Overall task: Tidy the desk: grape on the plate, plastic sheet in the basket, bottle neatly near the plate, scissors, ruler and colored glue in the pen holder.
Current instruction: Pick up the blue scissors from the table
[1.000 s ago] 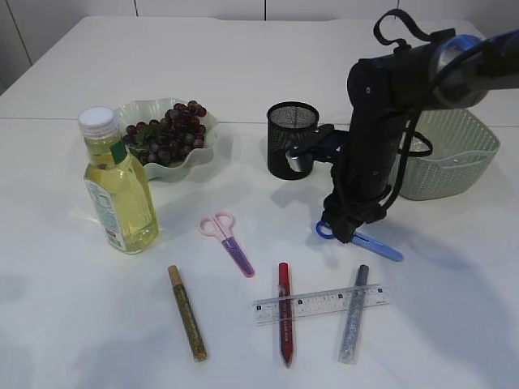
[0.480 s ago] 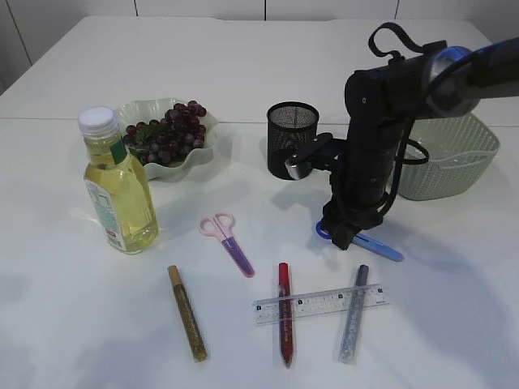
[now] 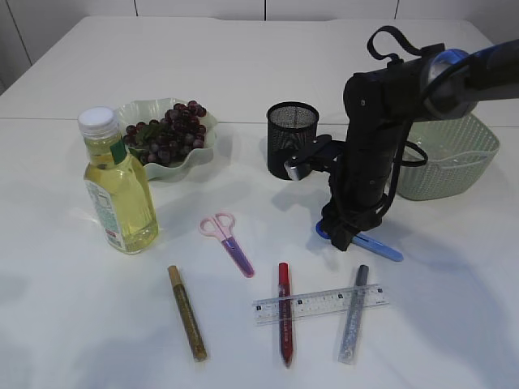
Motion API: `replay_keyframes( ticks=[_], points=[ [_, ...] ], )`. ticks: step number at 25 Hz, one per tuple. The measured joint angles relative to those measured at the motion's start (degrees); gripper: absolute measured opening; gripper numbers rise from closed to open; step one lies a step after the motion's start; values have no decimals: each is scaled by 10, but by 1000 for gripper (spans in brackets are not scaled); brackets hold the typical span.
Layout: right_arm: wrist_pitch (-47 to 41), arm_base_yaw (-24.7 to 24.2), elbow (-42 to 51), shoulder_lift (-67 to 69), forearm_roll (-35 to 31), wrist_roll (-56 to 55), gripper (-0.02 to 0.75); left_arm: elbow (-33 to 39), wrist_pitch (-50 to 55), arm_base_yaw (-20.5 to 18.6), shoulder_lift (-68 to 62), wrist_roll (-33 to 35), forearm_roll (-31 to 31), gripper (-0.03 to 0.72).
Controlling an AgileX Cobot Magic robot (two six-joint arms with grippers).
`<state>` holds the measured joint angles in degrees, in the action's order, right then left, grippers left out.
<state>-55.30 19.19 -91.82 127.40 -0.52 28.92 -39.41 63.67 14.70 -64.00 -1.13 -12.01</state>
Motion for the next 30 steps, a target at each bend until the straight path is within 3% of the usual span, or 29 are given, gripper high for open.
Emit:
replay_keyframes(
  ticks=[8, 15, 30],
  points=[
    [0, 0, -2, 2, -7, 0, 393, 0, 0, 0, 0, 0, 0, 561],
    [0, 0, -3, 2, -11, 0, 238, 0, 0, 0, 0, 0, 0, 561],
    [0, 0, -4, 2, -11, 1, 216, 0, 0, 0, 0, 0, 0, 561]
  ],
)
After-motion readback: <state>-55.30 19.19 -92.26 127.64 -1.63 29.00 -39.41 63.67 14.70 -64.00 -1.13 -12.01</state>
